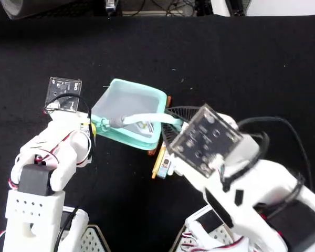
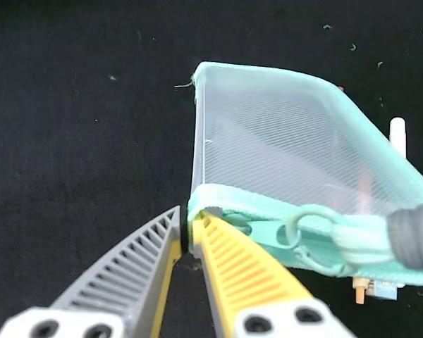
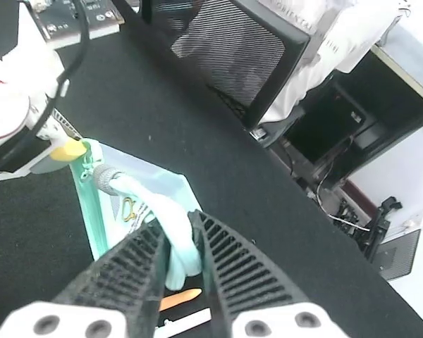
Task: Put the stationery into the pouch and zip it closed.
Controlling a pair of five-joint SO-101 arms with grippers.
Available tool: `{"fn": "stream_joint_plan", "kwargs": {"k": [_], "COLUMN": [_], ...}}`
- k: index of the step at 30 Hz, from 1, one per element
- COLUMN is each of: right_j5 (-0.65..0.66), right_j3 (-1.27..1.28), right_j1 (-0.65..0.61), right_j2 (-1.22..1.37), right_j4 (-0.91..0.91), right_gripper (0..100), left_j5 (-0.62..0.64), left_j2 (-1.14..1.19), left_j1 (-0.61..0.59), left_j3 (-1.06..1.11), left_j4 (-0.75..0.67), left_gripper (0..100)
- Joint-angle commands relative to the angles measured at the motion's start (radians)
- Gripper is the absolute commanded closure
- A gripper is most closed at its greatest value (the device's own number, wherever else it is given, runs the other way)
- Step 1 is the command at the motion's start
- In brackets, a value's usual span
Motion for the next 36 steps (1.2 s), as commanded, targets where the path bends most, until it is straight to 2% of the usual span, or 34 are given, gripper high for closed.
{"fn": "stream_joint_plan", "kwargs": {"k": [1,5,8,14,20,28,36], "right_j5": [0.002,0.006,0.006,0.006,0.006,0.048,0.041], "right_j3": [-0.033,-0.033,-0.033,-0.033,-0.035,-0.035,-0.035], "right_j1": [0.068,0.184,0.224,0.229,0.236,0.493,0.594], "right_j2": [-0.025,-0.033,-0.033,-0.033,-0.033,-0.033,-0.033], "right_j4": [0.012,0.014,0.02,0.103,0.11,0.072,0.038], "right_gripper": [98.7,98.7,98.7,98.7,98.7,98.7,98.7], "left_j5": [-0.005,0.057,0.095,0.097,0.146,0.198,0.229], "left_j2": [-0.005,-0.048,-0.112,-0.176,-0.178,-0.178,-0.176], "left_j1": [-0.012,-0.013,-0.005,-0.013,-0.015,-0.015,-0.015], "left_j3": [-0.013,-0.082,-0.148,-0.219,-0.219,-0.245,-0.318], "left_j4": [0.02,0.084,0.126,0.192,0.224,0.222,0.222], "left_gripper": [97,97,97,97,97,97,97]}}
